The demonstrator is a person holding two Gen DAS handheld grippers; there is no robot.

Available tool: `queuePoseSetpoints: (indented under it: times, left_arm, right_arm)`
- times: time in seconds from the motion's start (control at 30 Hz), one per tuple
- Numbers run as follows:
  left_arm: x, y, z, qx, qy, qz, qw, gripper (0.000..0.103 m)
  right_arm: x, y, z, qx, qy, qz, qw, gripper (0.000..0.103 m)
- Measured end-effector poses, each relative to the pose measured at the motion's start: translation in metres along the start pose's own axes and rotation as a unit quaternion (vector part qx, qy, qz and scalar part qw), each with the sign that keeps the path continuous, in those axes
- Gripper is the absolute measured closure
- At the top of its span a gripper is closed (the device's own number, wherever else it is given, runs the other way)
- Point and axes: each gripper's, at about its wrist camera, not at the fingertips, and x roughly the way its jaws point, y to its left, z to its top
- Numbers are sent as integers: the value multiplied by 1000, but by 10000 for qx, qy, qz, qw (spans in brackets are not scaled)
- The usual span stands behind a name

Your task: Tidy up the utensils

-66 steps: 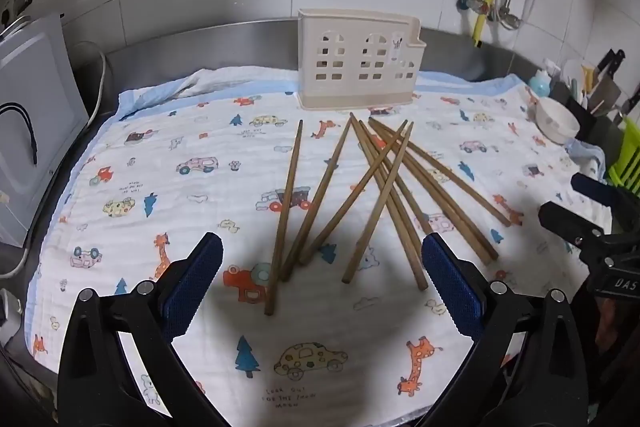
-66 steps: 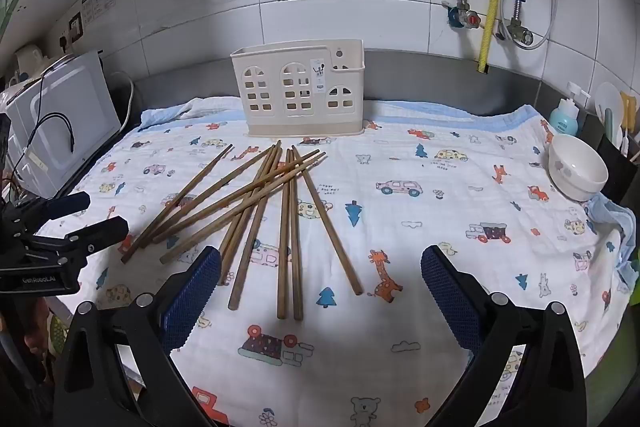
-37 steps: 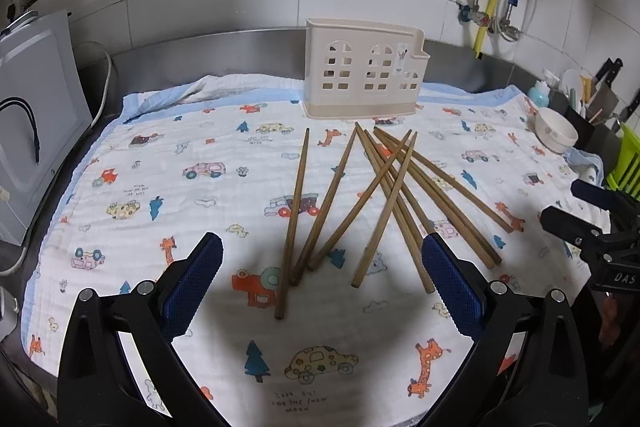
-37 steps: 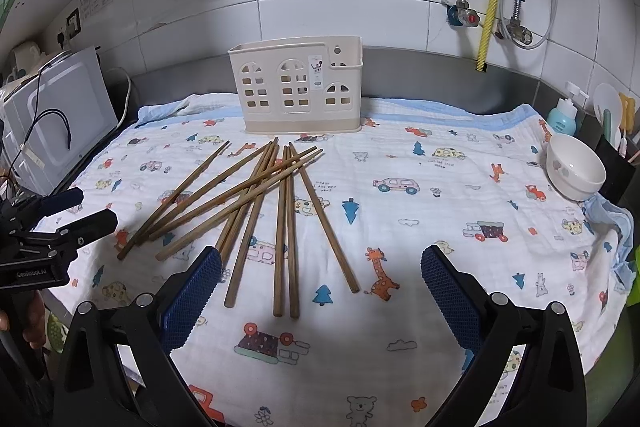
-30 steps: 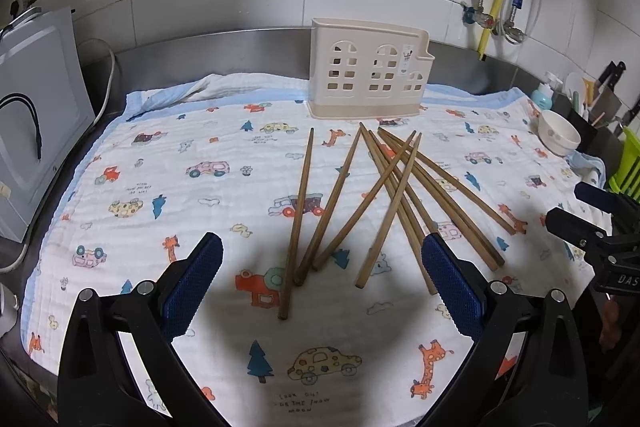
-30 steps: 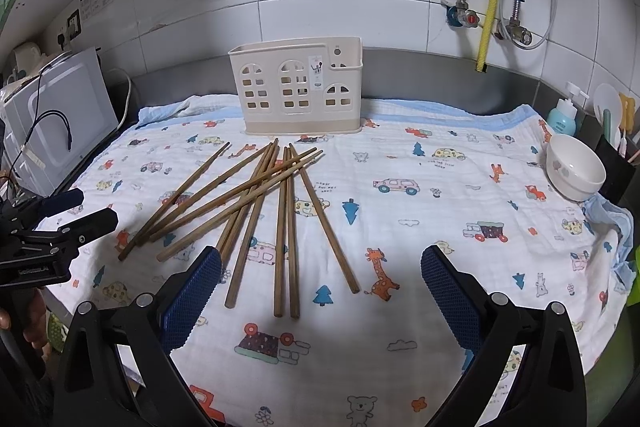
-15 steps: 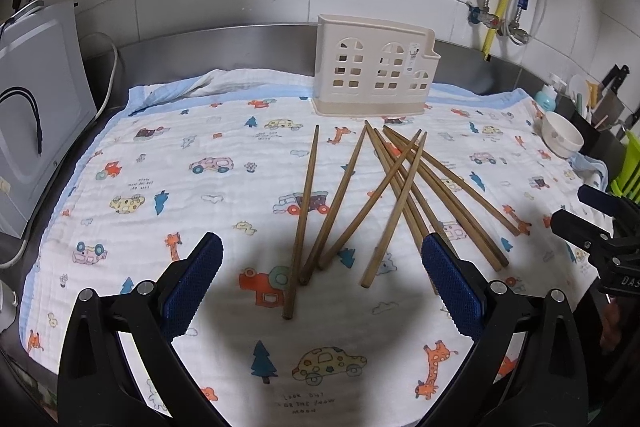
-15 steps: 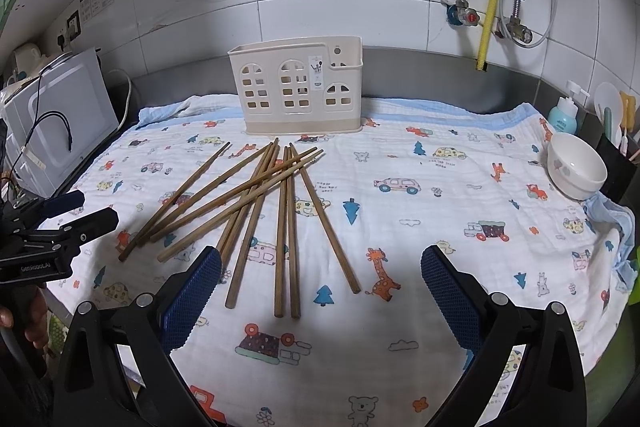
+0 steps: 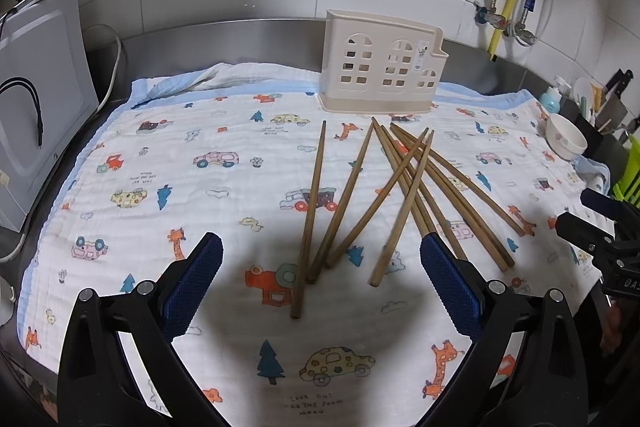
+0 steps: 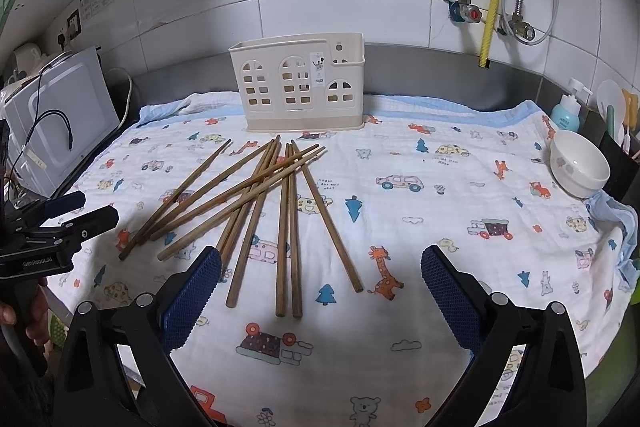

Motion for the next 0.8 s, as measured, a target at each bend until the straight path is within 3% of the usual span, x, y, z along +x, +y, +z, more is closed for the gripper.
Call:
queuePoseSetpoints:
  times: [0.4, 0.67, 0.8]
  left_arm:
    - [4, 3, 2, 7, 46, 32, 10000, 12]
    - [8, 7, 4, 44, 105, 53, 9999, 28]
    - [14, 12, 3, 35, 193, 45, 9998, 42]
  right_arm:
    - [6, -2, -2, 25, 54, -9, 10000, 7]
    - [10, -6, -4, 23, 89, -15, 10000, 7]
    - [10, -9, -4, 56, 76, -12, 10000, 7]
